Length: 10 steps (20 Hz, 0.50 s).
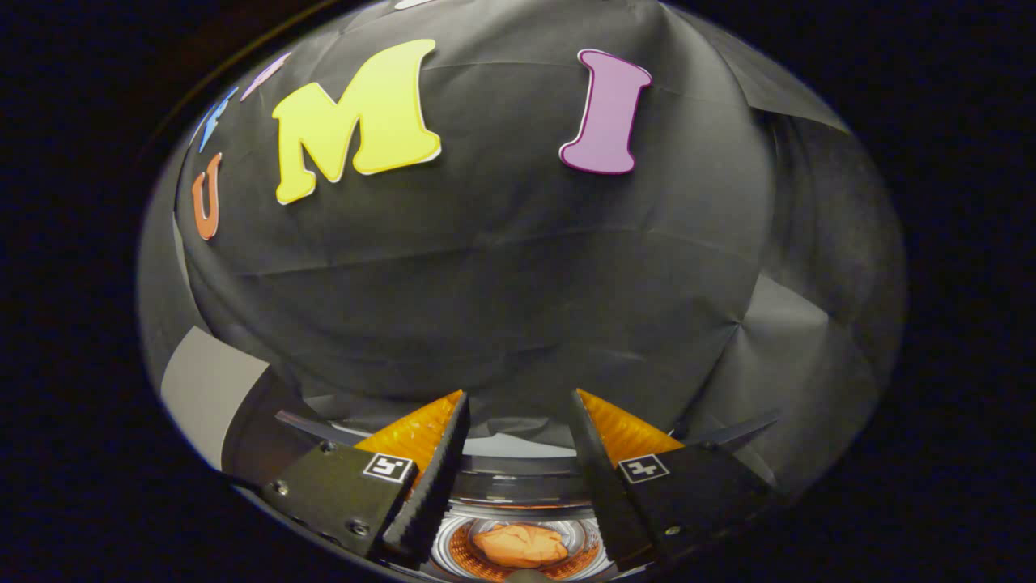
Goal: Put the clothes into the washing machine and then close the washing machine lid.
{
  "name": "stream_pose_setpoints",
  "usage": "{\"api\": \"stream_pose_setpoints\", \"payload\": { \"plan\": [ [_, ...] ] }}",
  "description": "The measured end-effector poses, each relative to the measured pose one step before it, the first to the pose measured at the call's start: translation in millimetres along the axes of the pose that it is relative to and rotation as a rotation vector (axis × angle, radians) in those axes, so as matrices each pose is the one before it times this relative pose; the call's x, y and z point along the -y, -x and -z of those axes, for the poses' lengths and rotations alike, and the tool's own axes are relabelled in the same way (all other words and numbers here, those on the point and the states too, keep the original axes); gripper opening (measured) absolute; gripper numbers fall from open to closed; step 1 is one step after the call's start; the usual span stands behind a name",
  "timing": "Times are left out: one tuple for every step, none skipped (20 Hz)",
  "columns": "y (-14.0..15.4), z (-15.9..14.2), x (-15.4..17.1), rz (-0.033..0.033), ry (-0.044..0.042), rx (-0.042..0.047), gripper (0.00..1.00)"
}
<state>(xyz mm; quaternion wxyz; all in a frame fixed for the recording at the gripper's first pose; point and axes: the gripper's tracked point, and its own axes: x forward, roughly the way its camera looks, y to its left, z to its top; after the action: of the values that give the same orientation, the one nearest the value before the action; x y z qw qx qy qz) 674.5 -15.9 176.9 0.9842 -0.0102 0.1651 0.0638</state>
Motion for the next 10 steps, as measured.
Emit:
{"api": "stream_pose_setpoints", "payload": {
  "plan": [
    [1.07, 2.18, -0.71, 0.0001, -0.00286, -0.00326, 0.78],
    [1.42, 0.89, -0.57, 0.00342, -0.00153, -0.00285, 0.79],
    [3.8, 3.04, 0.26, 0.00411, 0.00181, 0.00039, 0.79],
    [4.48, 1.69, 0.0, 0.00187, 0.00138, 0.0095, 0.79],
    [3.75, 1.03, -0.54, -0.00041, 0.00368, 0.01457, 0.79],
    [3.54, 0.01, -0.27, -0.00041, 0.0037, 0.01467, 0.79],
    [3.39, 1.93, 0.3, 0.00088, 0.00158, 0.00784, 0.79],
    [1.91, 2.56, 0.03, 0.00259, -0.00078, 0.00043, 0.79],
    [1.38, 1.36, -0.89, 0.00315, -0.00334, 0.0014, 0.79],
    [2.63, 1.44, -0.02, 0.00171, -0.00078, 0.00442, 0.79]
  ]
}}
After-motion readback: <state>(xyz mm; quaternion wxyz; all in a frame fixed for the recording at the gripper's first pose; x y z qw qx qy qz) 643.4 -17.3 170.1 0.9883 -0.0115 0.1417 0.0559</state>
